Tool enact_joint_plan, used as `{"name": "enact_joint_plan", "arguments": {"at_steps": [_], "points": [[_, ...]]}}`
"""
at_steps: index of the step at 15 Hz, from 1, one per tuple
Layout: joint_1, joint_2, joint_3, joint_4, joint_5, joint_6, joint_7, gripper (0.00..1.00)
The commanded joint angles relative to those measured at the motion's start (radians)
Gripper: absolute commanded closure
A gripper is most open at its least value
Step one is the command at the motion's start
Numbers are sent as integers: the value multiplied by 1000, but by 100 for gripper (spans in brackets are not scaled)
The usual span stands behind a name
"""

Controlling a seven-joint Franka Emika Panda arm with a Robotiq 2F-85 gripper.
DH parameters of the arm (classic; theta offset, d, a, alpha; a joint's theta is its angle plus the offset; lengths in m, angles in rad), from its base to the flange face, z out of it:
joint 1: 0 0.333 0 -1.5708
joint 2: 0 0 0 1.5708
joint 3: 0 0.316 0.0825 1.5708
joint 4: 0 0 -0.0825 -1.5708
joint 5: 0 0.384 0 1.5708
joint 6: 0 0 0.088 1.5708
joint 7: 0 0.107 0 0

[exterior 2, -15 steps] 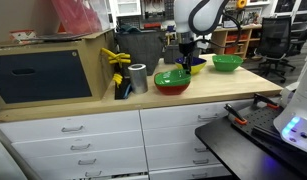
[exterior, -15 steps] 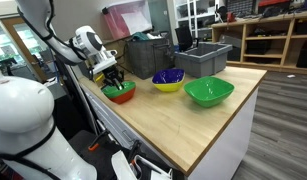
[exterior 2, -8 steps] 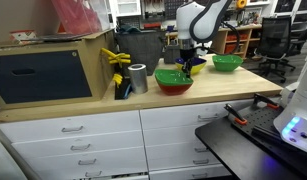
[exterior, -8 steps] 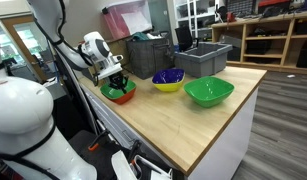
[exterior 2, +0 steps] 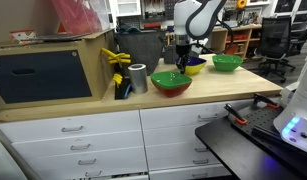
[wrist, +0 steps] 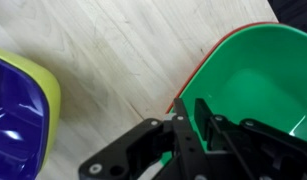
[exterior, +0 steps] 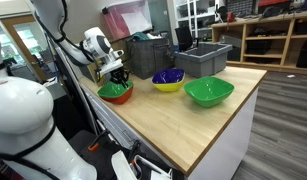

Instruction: Put the green bowls into the the red and yellow bowls

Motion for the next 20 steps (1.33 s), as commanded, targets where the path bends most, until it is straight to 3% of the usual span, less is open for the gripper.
{"name": "enact_joint_plan", "arguments": {"at_steps": [1,8,15,20], "points": [[0,-60,-15,23,-7,-19,4,50],[-67,-102,-64,62,61,-42,-44,1],[-143,-139,-118,112,227,-173,-193,0],[-192,-161,-167,161,290,-326,-410,0]]}}
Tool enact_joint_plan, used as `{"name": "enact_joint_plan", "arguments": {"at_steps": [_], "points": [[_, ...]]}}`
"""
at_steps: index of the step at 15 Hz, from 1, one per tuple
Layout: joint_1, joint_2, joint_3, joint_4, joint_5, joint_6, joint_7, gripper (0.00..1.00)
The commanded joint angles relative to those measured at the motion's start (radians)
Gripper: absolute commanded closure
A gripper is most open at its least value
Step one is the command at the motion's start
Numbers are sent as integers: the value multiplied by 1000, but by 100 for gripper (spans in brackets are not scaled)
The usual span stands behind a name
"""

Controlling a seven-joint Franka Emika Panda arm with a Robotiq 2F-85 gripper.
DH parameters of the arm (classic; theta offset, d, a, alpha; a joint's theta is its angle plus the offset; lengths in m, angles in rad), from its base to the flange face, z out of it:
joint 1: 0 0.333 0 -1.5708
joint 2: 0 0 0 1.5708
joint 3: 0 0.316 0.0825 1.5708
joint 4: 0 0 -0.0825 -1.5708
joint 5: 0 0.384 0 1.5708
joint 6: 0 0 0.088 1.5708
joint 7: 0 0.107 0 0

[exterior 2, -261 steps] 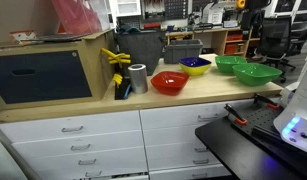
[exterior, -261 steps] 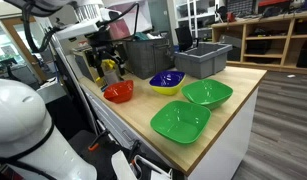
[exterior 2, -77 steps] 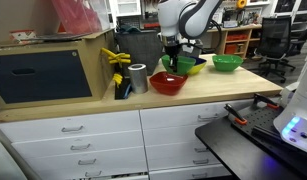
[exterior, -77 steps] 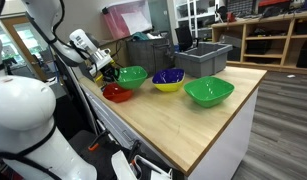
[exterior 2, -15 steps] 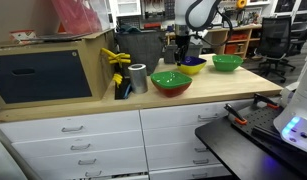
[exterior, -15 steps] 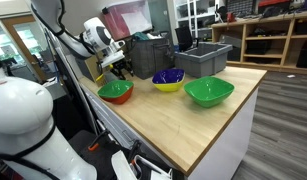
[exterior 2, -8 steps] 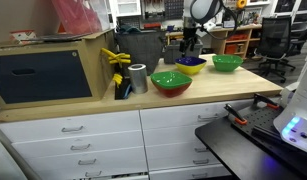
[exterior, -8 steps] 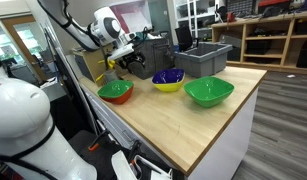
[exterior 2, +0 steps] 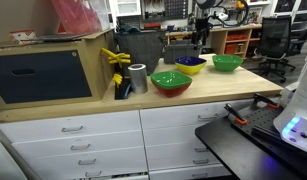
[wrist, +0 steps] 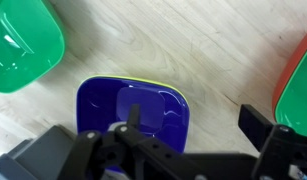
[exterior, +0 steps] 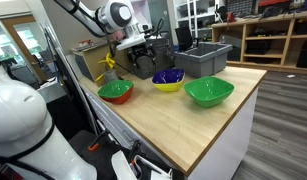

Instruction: Put the green bowls into the the red and yellow bowls

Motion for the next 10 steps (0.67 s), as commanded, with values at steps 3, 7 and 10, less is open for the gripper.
{"name": "enact_joint_plan", "arguments": {"at_steps": [3,7,10], "points": [[-51,-19,-53,68,-3,-160,-197,0],[-84,1,-86,113,-68,-233,-269,0],[-108,18,-110,124,-125,-246,-302,0]]}}
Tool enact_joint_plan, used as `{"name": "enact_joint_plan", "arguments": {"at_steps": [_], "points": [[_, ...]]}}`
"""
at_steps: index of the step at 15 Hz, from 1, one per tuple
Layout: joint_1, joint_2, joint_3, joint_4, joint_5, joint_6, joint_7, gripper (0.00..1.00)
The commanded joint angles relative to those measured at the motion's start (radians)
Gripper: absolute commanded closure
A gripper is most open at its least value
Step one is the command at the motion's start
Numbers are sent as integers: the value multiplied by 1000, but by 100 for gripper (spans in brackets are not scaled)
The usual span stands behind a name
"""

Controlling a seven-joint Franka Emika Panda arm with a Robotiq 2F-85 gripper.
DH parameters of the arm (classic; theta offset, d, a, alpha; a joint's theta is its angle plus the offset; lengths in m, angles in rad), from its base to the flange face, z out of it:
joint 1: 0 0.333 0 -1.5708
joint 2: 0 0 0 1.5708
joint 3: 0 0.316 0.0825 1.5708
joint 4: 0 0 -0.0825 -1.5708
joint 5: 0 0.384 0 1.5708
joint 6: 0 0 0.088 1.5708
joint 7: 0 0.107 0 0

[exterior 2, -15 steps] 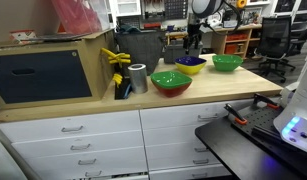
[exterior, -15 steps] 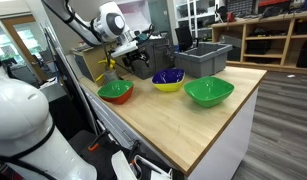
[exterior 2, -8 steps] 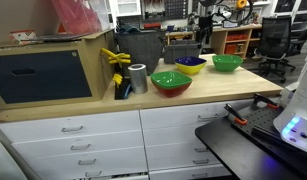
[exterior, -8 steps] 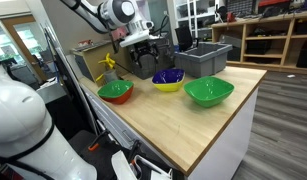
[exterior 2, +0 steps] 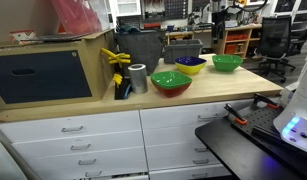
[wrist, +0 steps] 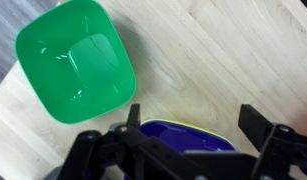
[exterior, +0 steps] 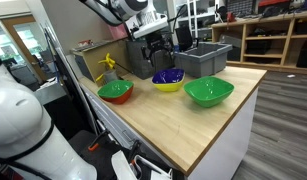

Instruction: Put the green bowls into the the red and yellow bowls

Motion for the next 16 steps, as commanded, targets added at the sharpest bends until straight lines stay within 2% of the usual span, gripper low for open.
{"name": "enact_joint_plan", "arguments": {"at_steps": [1,9,10,11,16], "points": [[-26,31,-20,37,-54,-35,-52,0],[-94,137,-71,81,-104,6,-53,0],[-99,145,-72,90,-100,-1,-41,0],[-94,112,-64,49,-96,1,-41,0],[-105,142,-67,75,-96,1,-40,0]]}}
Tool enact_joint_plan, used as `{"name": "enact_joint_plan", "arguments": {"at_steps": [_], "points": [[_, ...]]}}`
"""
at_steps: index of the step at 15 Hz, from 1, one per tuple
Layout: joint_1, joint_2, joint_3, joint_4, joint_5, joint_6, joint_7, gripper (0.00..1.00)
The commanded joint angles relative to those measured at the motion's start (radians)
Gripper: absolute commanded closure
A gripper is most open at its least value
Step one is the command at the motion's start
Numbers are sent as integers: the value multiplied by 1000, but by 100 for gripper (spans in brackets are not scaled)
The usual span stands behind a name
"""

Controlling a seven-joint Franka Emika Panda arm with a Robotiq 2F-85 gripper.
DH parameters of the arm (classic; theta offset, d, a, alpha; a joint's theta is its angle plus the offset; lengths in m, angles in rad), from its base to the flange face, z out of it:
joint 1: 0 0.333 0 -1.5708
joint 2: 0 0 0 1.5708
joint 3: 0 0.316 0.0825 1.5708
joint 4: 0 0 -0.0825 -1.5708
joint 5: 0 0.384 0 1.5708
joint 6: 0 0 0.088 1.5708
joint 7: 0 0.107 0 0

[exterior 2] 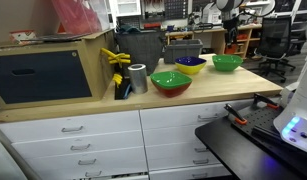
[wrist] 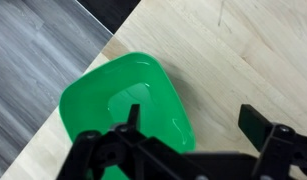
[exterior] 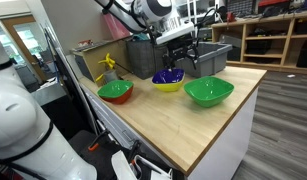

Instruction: Put the green bowls into the the red and yellow bowls

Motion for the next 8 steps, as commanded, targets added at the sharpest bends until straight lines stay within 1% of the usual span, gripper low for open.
{"name": "enact_joint_plan", "arguments": {"at_steps": [1,6,8], "points": [[-6,0,6,2,0,-2,0,0],[-1,38,18,-12,1,35,-8,0],[-2,74,25,-13,1,62,-6,0]]}}
